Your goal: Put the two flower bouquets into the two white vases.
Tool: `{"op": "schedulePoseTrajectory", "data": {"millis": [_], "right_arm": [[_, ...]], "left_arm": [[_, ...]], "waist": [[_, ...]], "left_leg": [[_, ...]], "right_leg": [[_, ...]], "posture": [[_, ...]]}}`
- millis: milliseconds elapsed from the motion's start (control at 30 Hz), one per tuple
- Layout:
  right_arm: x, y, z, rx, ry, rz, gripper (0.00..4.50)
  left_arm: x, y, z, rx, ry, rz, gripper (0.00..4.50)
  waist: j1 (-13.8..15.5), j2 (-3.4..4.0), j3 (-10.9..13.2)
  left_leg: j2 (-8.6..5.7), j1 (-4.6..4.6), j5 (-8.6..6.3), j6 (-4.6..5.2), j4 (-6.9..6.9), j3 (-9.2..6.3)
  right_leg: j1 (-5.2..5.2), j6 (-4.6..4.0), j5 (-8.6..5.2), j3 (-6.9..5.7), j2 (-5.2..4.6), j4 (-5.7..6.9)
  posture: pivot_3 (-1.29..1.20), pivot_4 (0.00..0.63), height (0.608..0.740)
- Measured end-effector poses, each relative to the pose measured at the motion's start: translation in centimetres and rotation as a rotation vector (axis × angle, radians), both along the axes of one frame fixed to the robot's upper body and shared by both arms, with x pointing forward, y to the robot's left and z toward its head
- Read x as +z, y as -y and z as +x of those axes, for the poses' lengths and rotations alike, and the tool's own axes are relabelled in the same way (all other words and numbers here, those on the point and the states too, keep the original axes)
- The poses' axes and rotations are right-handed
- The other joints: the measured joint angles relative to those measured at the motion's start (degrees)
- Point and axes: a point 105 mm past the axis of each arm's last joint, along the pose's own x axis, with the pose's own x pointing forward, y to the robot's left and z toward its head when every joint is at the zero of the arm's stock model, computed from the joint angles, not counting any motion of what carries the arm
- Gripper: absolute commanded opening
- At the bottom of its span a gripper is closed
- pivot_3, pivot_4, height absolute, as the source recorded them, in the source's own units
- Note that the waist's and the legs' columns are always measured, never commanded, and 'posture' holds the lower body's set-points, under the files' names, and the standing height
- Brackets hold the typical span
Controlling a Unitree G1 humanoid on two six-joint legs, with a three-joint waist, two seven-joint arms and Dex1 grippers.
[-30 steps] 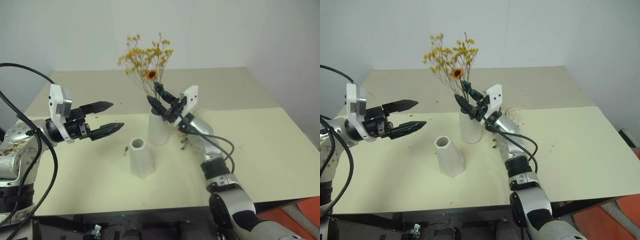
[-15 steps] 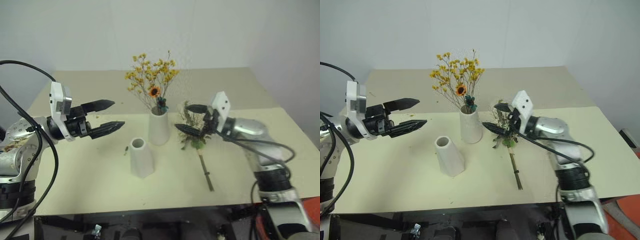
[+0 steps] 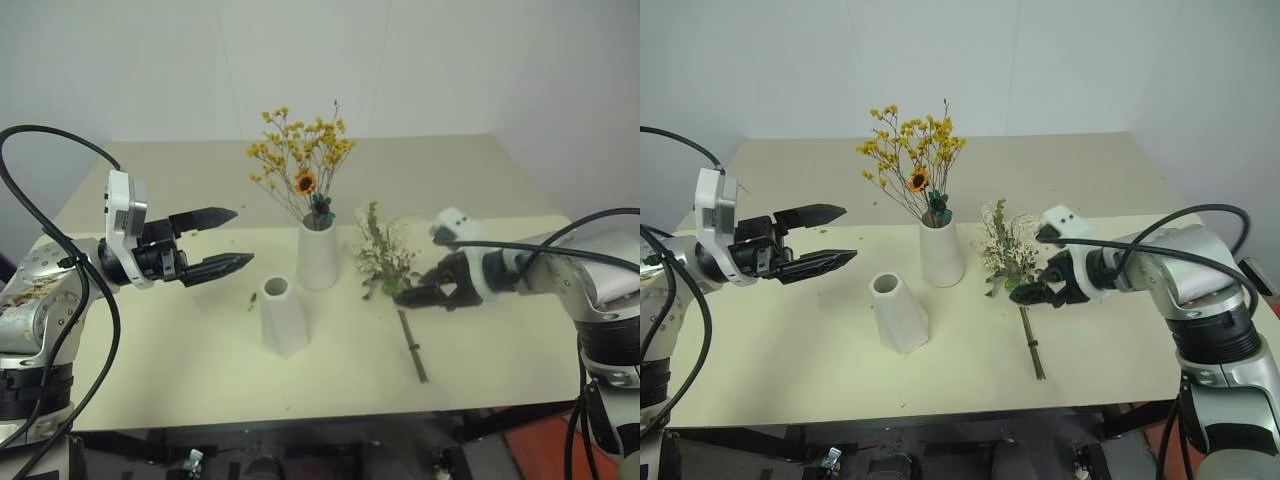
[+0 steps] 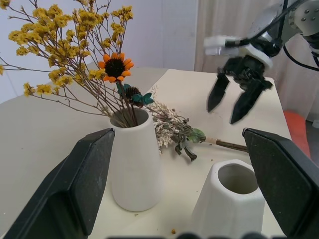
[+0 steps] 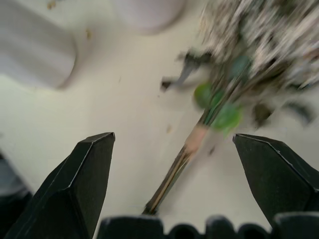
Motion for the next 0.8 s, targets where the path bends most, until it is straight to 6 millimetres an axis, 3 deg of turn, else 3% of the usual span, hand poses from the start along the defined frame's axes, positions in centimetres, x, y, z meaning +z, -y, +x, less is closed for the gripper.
{"op": "schedulePoseTrajectory", "data": {"millis": [167,433,533,800], "right_arm": [[-1.9,-0.4,0.0,-0.004,-0.106,-0.067,4.49],[-3.9,-0.7,2.4,-0.111,-0.164,-0.141,4.49],[-4.2,-0.8,3.4,-0.131,-0.156,-0.157,3.9],[-4.2,-1.1,4.4,-0.141,-0.126,-0.172,1.08]], "left_arm": [[-0.3,0.0,-0.2,-0.003,-0.008,0.002,4.5],[-0.4,0.1,-0.3,0.008,-0.008,-0.004,4.5],[-0.5,0.1,-0.4,0.015,-0.005,-0.003,4.5],[-0.7,0.1,-0.7,0.032,-0.005,-0.001,4.5]], "waist": [[0.0,0.0,0.0],[-0.1,0.0,0.0],[-0.1,-0.01,0.0],[-0.1,-0.01,0.0]], "left_leg": [[0.0,-0.02,0.0,0.0,0.0,0.0],[-0.01,-0.05,0.0,0.0,0.01,0.0],[0.0,-0.03,0.0,0.0,0.01,0.0],[0.0,-0.04,0.0,0.0,0.01,0.0]], "right_leg": [[-0.01,0.01,0.0,0.0,0.0,-0.01],[-0.03,-0.01,0.02,0.0,-0.01,-0.02],[-0.03,-0.03,0.03,0.0,0.0,0.0],[-0.04,-0.04,0.04,0.0,0.01,0.01]], "posture": [[0.0,0.15,0.74],[0.0,0.15,0.74],[0.0,0.15,0.74],[0.0,0.15,0.74]]}}
